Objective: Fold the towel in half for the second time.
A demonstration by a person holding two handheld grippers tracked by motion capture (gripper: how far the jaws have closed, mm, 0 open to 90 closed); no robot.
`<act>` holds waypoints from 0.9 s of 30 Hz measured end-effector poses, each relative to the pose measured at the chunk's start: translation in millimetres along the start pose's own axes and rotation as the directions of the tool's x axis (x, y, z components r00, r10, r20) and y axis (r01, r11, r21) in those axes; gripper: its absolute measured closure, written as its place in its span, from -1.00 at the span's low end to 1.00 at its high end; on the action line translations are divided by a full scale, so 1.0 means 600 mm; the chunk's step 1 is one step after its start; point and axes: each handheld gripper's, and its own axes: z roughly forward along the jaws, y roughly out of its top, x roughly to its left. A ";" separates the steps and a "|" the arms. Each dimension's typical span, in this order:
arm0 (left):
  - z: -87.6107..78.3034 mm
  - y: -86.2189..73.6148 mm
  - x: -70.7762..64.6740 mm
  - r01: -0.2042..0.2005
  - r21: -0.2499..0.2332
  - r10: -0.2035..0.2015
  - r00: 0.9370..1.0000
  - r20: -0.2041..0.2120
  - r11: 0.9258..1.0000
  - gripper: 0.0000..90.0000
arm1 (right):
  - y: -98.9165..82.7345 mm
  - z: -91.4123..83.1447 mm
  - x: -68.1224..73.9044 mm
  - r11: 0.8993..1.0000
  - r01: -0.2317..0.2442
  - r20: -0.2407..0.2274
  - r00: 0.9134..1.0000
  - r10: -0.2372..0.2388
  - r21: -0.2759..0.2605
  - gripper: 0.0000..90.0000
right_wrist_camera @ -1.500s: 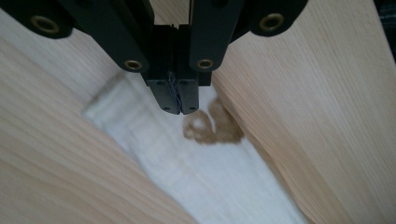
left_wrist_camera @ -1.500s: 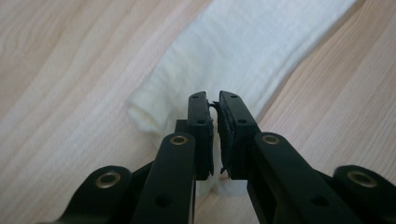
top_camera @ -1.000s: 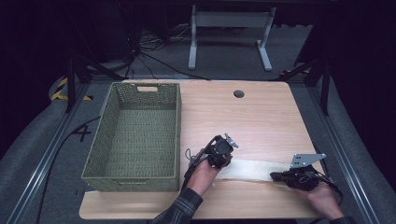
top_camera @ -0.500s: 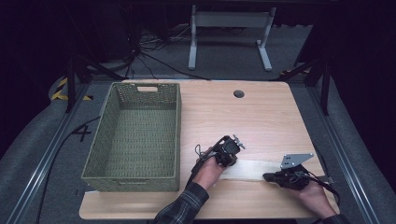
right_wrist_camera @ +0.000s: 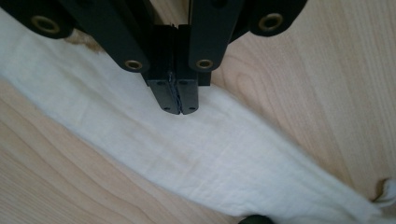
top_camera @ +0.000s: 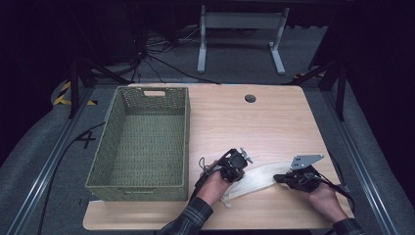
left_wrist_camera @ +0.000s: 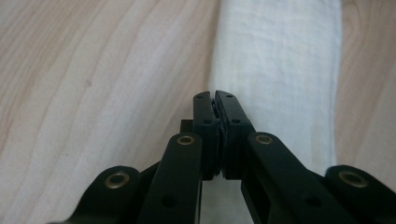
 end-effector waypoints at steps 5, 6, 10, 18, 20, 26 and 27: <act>-0.008 -0.015 -0.022 -0.021 0.002 0.021 1.000 0.013 1.000 0.94 | 0.011 0.011 -0.013 1.000 -0.006 -0.001 1.000 0.006 -0.012 1.00; -0.009 -0.018 -0.026 -0.024 0.002 0.024 1.000 0.019 1.000 0.94 | 0.013 0.013 -0.015 1.000 -0.005 0.000 1.000 0.005 -0.015 1.00; -0.013 -0.026 -0.043 -0.034 -0.001 0.034 0.998 0.045 0.999 0.94 | 0.021 0.022 -0.026 1.000 -0.008 -0.018 1.000 0.007 -0.028 1.00; -0.011 -0.028 -0.083 -0.095 -0.011 0.095 0.990 0.105 0.995 0.94 | 0.044 0.044 -0.037 0.999 0.006 -0.047 0.999 -0.008 -0.039 1.00; -0.010 -0.028 -0.087 -0.101 -0.015 0.102 0.988 0.115 0.995 0.94 | 0.048 0.047 -0.037 0.999 0.011 -0.055 0.998 -0.014 -0.038 1.00; -0.007 -0.024 -0.101 -0.125 -0.021 0.127 0.981 0.146 0.992 0.93 | 0.058 0.063 -0.039 0.998 0.016 -0.095 0.995 -0.022 -0.064 0.99; -0.006 -0.023 -0.103 -0.126 -0.021 0.128 0.980 0.151 0.992 0.93 | 0.059 0.064 -0.040 0.998 0.014 -0.102 0.995 -0.020 -0.066 0.99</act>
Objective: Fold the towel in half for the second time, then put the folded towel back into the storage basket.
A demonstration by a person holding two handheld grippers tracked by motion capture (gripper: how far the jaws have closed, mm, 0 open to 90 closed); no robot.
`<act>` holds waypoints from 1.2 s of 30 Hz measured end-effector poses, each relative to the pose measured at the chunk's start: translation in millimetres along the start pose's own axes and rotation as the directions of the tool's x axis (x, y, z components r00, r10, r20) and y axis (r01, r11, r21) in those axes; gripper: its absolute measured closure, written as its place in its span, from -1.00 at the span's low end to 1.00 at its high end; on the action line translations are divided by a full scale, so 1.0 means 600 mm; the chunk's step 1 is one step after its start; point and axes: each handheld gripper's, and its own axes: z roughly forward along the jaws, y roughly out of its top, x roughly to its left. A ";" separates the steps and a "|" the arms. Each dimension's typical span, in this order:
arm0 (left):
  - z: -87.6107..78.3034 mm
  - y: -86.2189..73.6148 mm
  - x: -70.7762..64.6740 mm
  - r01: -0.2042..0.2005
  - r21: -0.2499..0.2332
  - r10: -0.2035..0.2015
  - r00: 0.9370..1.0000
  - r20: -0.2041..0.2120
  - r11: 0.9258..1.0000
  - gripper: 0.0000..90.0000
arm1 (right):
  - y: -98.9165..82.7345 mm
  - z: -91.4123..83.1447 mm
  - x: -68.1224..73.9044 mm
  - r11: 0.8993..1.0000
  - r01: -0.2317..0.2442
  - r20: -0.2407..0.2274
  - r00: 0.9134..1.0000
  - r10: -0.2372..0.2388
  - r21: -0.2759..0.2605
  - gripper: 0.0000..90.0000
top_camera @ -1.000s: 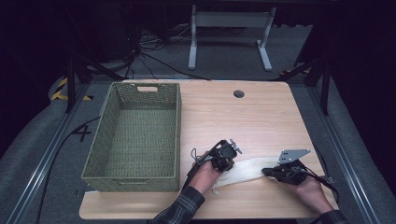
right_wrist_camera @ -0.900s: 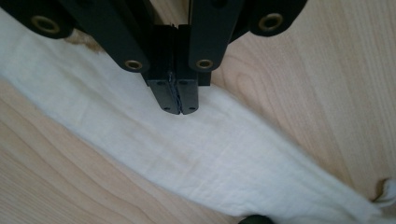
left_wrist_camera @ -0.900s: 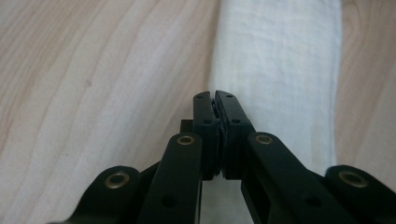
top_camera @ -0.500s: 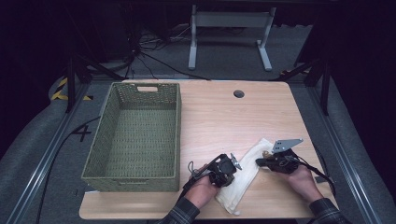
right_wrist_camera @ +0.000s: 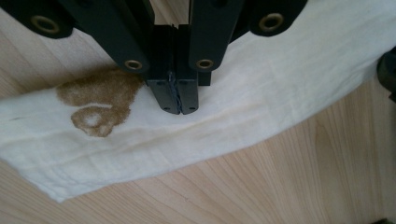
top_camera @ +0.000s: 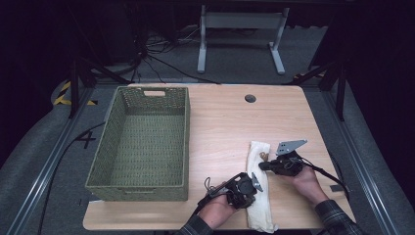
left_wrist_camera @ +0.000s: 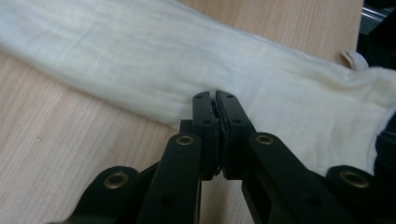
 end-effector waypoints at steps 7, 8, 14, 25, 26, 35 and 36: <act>-0.005 -0.004 0.011 0.012 -0.033 -0.011 1.000 0.010 0.999 0.86 | 0.006 0.000 0.004 0.999 0.032 -0.013 0.999 -0.032 0.006 0.94; -0.008 -0.006 0.017 0.020 -0.043 -0.019 1.000 0.014 0.999 0.84 | 0.006 -0.004 0.005 0.999 0.041 -0.017 0.999 -0.040 0.005 0.92; -0.029 -0.010 0.047 0.074 -0.101 -0.077 0.997 -0.025 0.992 0.54 | 0.008 -0.030 0.020 0.997 0.076 -0.079 0.994 -0.078 -0.024 0.69; -0.044 0.001 0.100 0.101 -0.131 -0.111 0.991 -0.070 0.986 0.05 | -0.005 -0.053 0.087 0.978 0.208 -0.146 0.967 -0.207 -0.009 0.03; -0.044 0.003 0.101 0.103 -0.136 -0.113 0.991 -0.069 0.985 0.01 | -0.008 -0.054 0.094 0.978 0.209 -0.151 0.966 -0.209 -0.014 -0.04; -0.043 0.028 0.120 0.084 -0.146 -0.098 0.991 -0.091 0.986 -0.28 | -0.025 -0.039 0.141 0.961 0.275 -0.175 0.948 -0.265 0.035 -0.35; -0.043 0.031 0.122 0.079 -0.152 -0.094 0.991 -0.094 0.985 -0.29 | -0.026 -0.037 0.146 0.959 0.282 -0.175 0.946 -0.272 0.037 -0.38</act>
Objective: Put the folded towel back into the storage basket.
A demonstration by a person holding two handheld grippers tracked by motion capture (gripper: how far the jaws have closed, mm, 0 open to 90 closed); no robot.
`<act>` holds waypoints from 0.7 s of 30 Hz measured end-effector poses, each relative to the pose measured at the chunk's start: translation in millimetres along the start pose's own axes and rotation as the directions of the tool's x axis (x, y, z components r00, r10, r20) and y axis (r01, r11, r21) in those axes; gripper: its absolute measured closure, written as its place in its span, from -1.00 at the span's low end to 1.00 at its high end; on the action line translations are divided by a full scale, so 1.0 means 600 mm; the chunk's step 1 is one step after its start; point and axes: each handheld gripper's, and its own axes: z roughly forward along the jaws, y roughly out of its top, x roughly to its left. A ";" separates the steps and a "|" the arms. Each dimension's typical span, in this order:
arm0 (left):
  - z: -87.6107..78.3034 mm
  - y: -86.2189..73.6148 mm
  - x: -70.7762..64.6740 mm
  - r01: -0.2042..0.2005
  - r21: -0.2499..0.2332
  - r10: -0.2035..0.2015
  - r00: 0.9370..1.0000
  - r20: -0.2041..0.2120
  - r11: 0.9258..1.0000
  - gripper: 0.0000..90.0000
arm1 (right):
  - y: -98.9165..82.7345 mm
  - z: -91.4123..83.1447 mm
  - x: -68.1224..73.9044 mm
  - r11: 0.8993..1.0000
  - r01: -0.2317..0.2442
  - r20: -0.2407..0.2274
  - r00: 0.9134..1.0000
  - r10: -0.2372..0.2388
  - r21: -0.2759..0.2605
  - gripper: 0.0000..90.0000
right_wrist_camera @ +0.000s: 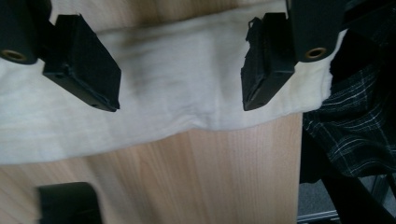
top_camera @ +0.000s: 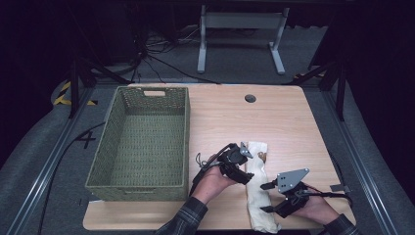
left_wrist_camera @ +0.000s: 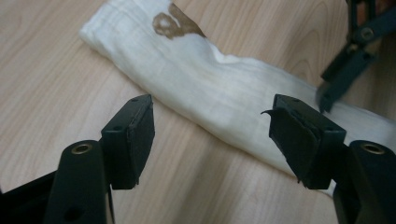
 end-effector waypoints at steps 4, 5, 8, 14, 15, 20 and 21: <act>0.007 0.011 0.006 -0.011 0.012 0.011 1.000 0.005 1.000 -0.35 | 0.001 0.012 0.011 1.000 0.015 0.000 1.000 -0.015 0.020 -0.49; 0.009 0.015 0.005 -0.012 0.010 0.012 1.000 0.005 1.000 -0.35 | 0.001 0.015 0.011 1.000 0.015 -0.004 1.000 -0.014 0.024 -0.52; 0.014 0.020 0.009 -0.024 0.006 0.024 1.000 0.006 1.000 -0.39 | 0.000 0.025 0.012 0.999 0.021 -0.012 1.000 -0.020 0.036 -0.56; 0.025 0.032 0.013 -0.052 0.026 0.052 0.999 0.008 0.998 -0.47 | -0.003 0.028 0.014 0.998 0.052 0.017 0.998 -0.053 0.044 -0.38; 0.026 0.036 0.013 -0.062 0.028 0.062 0.998 0.006 0.998 -0.47 | -0.003 0.026 0.012 0.997 0.055 0.015 0.998 -0.056 0.045 -0.30; 0.032 0.044 0.014 -0.096 0.028 0.095 0.995 0.011 0.995 -0.47 | -0.003 0.022 0.014 0.997 0.072 -0.010 0.997 -0.072 0.034 0.21; 0.033 0.044 0.015 -0.096 0.026 0.096 0.995 0.014 0.995 -0.48 | -0.003 0.021 0.016 0.996 0.080 -0.021 0.997 -0.079 0.030 0.34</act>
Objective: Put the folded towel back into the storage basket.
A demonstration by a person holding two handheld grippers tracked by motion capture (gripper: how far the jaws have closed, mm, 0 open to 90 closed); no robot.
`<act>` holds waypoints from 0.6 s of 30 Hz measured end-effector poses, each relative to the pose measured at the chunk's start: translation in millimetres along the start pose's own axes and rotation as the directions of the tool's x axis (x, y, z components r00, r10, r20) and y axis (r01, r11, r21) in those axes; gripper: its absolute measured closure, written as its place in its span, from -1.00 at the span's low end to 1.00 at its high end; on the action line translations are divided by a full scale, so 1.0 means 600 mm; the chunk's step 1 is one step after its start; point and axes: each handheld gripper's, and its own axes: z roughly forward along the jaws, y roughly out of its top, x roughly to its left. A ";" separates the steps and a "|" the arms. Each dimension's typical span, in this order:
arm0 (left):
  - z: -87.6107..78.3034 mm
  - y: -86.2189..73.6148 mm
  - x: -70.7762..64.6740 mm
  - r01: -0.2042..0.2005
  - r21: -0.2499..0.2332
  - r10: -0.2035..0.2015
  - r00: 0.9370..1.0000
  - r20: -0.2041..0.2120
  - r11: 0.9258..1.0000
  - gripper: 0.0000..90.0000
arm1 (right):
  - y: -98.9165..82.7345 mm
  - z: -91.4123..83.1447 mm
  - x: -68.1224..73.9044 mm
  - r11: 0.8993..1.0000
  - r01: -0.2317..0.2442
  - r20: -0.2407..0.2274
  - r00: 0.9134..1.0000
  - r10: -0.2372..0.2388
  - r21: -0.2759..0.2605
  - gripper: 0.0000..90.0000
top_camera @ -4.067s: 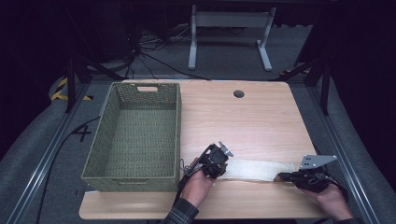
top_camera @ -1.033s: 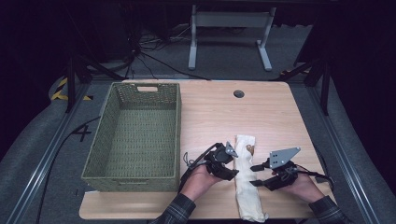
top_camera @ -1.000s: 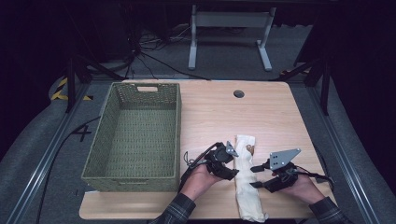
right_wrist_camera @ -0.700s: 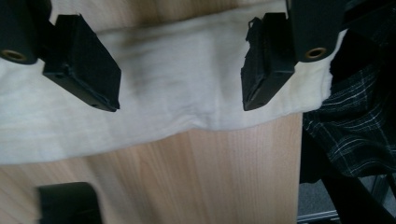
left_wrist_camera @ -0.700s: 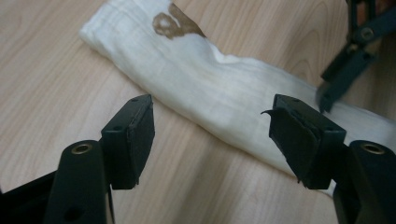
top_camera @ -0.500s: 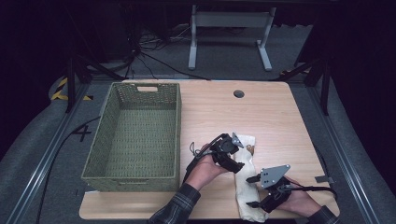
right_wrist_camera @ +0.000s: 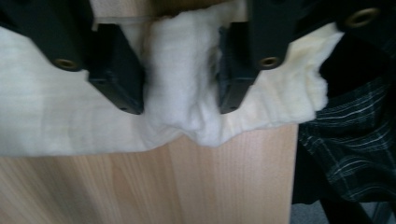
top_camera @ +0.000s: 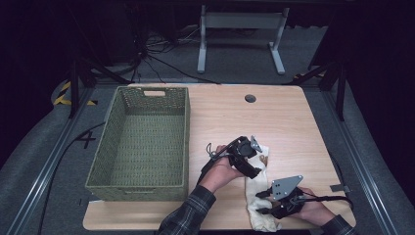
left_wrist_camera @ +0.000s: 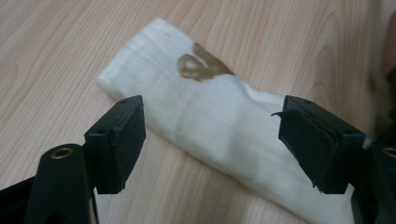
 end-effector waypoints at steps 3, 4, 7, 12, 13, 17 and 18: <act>0.001 0.002 0.003 -0.014 -0.002 0.014 1.000 0.001 1.000 -0.49 | 0.000 0.000 0.002 1.000 0.008 -0.023 1.000 -0.008 -0.006 0.61; 0.002 0.004 0.004 -0.021 -0.005 0.021 1.000 -0.001 1.000 -0.50 | 0.000 -0.001 0.002 1.000 0.004 -0.043 0.999 -0.004 -0.004 0.70; 0.008 0.011 0.007 -0.032 -0.012 0.032 0.999 0.002 0.999 -0.51 | 0.001 0.000 0.004 1.000 0.010 -0.080 0.997 -0.010 -0.004 0.77; 0.032 0.025 0.020 -0.060 -0.016 0.060 0.998 -0.005 0.998 -0.51 | 0.001 0.000 0.005 1.000 0.007 -0.109 0.994 -0.007 0.000 0.78; 0.038 0.027 0.024 -0.066 -0.009 0.066 0.998 -0.004 0.998 -0.51 | 0.001 -0.001 0.005 1.000 0.007 -0.112 0.994 -0.007 0.001 0.77; 0.060 0.028 0.037 -0.059 0.005 0.059 0.998 0.018 0.998 -0.49 | 0.001 0.000 0.006 1.000 0.011 -0.106 0.994 -0.011 -0.001 0.77; 0.067 0.029 0.043 -0.058 0.010 0.058 0.998 0.027 0.998 -0.49 | 0.001 -0.001 0.004 1.000 0.009 -0.114 0.993 -0.008 0.002 0.77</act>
